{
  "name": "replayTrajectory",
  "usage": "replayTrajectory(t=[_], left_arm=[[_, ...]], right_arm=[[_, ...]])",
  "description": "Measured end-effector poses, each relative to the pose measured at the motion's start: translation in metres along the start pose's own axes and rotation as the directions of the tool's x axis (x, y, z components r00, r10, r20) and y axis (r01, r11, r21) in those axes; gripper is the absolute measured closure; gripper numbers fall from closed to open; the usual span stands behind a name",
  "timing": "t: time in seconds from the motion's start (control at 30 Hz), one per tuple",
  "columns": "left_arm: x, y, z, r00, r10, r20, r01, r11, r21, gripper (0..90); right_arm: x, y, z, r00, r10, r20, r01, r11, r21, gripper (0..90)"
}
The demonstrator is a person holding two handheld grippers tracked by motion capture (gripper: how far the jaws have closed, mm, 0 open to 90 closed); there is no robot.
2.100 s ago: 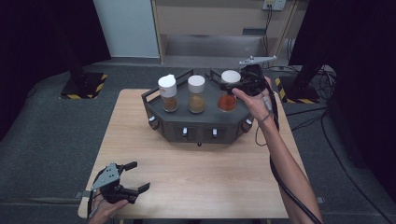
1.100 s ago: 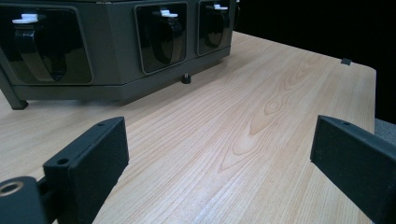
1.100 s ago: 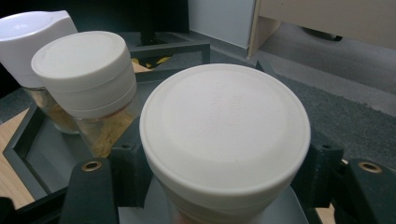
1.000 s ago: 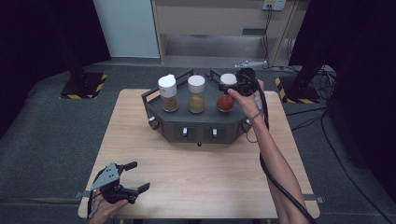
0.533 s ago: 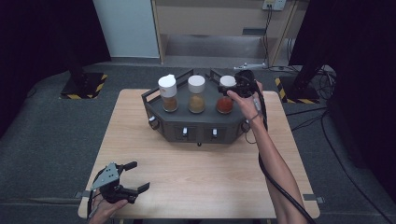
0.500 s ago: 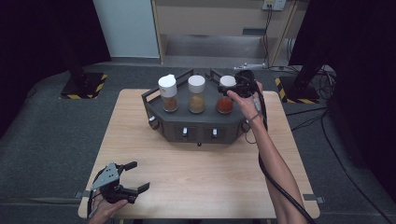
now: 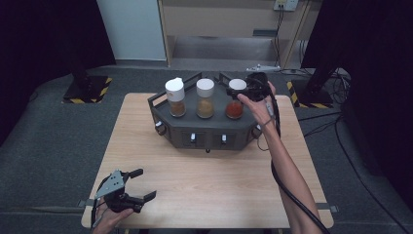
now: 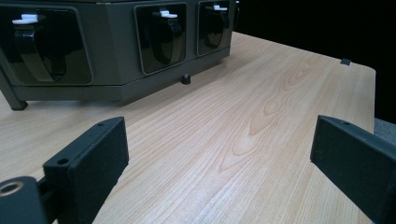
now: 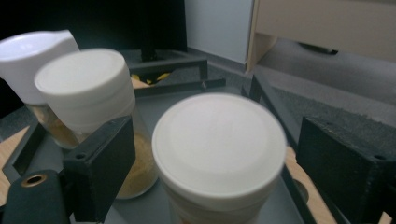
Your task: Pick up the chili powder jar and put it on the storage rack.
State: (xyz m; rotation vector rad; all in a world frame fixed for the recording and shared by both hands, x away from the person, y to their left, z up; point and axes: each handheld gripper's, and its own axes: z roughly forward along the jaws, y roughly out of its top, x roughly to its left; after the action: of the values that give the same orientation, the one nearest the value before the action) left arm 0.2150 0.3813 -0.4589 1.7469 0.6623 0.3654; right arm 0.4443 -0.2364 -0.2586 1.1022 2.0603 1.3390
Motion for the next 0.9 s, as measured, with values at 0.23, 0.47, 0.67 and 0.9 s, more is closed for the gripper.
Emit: replayTrajectory(t=[0.23, 0.47, 0.67, 0.9], left_arm=[[0.000, 0.000, 0.000, 1.0000, 0.000, -0.001, 0.000, 1.0000, 0.000, 3.0], [0.000, 0.000, 0.000, 1.0000, -0.001, -0.001, 0.001, 1.0000, -0.001, 3.0], [0.000, -0.001, 0.000, 1.0000, -0.008, -0.003, 0.008, 0.9999, -0.006, 3.0], [0.000, 0.000, 0.001, 0.9999, -0.013, -0.001, 0.013, 0.9999, -0.006, 2.9]], right_arm=[[0.001, 0.008, -0.019, 0.9997, -0.023, -0.002, 0.023, 0.999, -0.028, 9.4], [0.003, 0.010, -0.038, 0.9979, -0.061, -0.021, 0.060, 0.997, -0.056, 9.2], [0.005, 0.007, -0.061, 0.9944, -0.097, -0.043, 0.092, 0.991, -0.101, 9.1], [0.008, -0.003, -0.094, 0.9890, -0.132, -0.067, 0.120, 0.980, -0.158, 8.5]])
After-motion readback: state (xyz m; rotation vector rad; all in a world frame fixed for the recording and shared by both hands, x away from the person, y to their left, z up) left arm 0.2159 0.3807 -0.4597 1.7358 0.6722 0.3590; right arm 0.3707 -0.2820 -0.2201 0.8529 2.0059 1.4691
